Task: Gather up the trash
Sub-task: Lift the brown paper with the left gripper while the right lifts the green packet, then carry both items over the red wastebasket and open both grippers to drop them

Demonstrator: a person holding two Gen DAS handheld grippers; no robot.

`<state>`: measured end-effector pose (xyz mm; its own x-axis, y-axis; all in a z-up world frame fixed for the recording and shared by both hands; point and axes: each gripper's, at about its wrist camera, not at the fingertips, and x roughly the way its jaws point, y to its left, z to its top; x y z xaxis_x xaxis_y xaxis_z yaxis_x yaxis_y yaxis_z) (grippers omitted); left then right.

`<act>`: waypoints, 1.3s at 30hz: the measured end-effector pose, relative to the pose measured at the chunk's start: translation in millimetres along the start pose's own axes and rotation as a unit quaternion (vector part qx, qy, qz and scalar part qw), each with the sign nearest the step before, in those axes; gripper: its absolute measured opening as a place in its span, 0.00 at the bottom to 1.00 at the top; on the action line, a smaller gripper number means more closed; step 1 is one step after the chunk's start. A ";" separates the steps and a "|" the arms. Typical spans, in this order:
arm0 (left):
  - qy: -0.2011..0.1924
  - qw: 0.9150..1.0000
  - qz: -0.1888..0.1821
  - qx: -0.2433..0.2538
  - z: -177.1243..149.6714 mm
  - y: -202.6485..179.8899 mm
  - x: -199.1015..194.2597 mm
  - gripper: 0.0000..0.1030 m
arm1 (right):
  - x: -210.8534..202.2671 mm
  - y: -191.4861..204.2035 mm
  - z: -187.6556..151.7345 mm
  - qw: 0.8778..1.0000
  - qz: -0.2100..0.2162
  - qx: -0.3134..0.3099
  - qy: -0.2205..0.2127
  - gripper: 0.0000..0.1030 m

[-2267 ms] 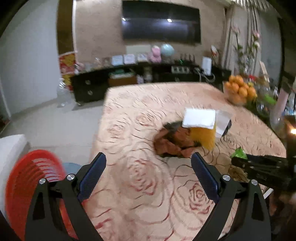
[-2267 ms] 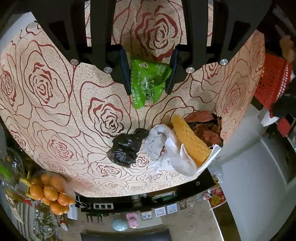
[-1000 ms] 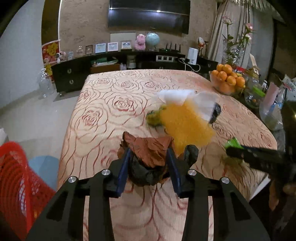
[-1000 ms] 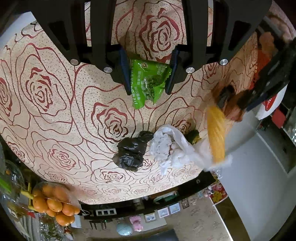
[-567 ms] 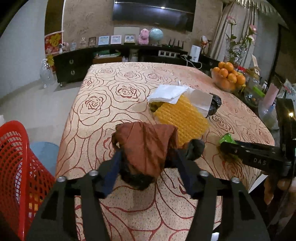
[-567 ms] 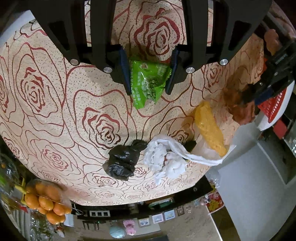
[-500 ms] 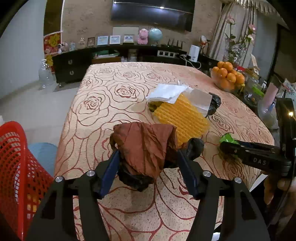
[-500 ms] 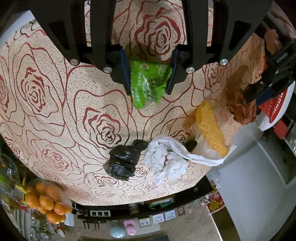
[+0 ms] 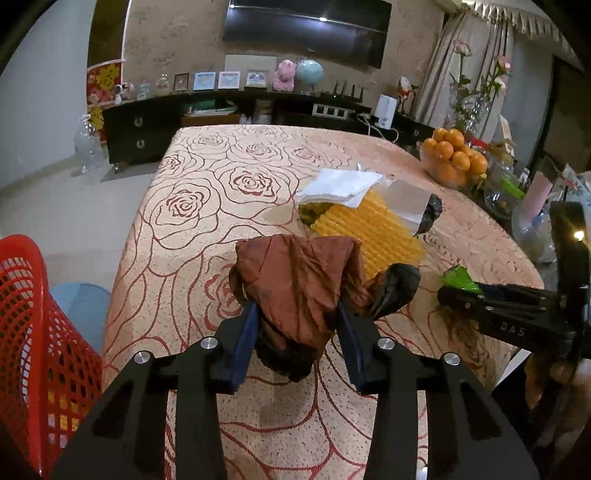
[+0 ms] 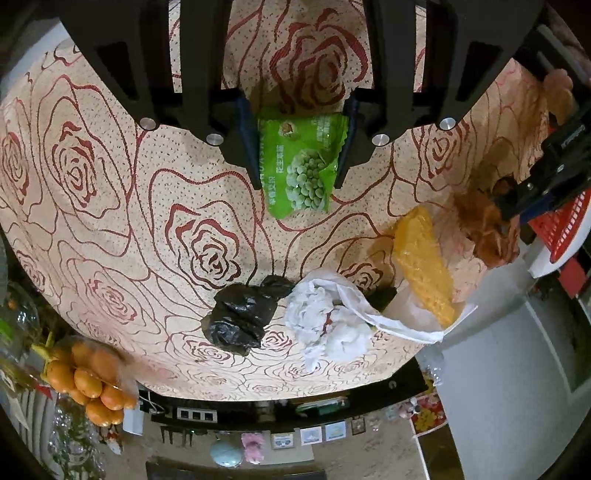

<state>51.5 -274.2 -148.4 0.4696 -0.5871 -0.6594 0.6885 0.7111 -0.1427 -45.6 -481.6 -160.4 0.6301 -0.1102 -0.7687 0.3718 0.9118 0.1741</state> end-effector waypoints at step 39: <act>-0.142 0.977 0.141 -0.076 12.8 74.9 -176.9 0.38 | -71.2 111.3 28.0 0.988 0.094 -0.076 -0.099 0.35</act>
<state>27.2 -122.0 -33.0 0.7778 -0.4286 -0.4596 0.4307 0.8962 -0.1069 -30.0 -383.4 -69.0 0.8053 0.0050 -0.5928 0.1388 0.9706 0.1968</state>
